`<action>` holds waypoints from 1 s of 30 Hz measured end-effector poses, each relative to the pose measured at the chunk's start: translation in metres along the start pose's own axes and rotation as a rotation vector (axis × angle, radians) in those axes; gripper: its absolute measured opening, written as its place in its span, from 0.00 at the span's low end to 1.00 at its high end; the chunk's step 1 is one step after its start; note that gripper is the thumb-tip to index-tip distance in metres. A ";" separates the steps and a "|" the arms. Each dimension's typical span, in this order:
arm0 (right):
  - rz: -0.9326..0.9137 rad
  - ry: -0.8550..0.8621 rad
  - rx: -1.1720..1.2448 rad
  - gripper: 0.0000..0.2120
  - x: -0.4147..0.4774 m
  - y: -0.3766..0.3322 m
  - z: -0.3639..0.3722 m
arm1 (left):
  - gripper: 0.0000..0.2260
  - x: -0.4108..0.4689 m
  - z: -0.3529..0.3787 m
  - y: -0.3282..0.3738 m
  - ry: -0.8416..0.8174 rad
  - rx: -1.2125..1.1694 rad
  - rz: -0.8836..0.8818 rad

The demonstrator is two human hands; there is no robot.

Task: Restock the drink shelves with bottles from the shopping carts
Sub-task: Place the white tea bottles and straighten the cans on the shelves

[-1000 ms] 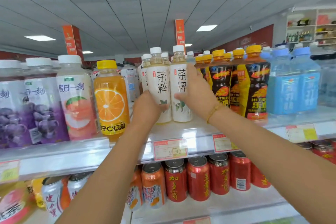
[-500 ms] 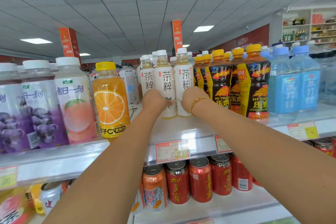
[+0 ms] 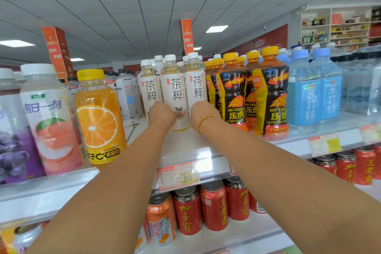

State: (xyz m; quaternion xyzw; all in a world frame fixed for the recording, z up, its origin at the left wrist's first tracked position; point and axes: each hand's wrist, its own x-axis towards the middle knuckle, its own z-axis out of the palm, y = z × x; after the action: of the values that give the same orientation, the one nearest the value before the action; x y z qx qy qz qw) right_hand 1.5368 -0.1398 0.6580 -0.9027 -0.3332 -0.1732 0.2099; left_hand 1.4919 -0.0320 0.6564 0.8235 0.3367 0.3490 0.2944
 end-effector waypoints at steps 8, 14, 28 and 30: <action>-0.148 0.037 -0.008 0.11 -0.029 -0.001 -0.026 | 0.20 -0.023 -0.015 0.013 -0.032 0.139 0.044; -0.313 0.283 -0.002 0.13 -0.140 0.039 -0.055 | 0.17 -0.133 -0.036 0.006 0.209 -0.146 0.539; 0.367 -0.632 0.332 0.06 -0.381 0.299 0.200 | 0.07 -0.385 0.205 -0.188 -0.888 -0.187 0.027; 0.526 -0.720 0.301 0.11 -0.426 0.335 0.242 | 0.07 -0.415 0.246 -0.226 -1.005 -0.082 -0.063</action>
State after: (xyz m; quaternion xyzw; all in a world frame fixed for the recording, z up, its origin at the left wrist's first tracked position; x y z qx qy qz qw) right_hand 1.4985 -0.4763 0.1710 -0.9186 -0.1664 0.2603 0.2465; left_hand 1.3833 -0.2727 0.1939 0.8670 0.1641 -0.0867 0.4624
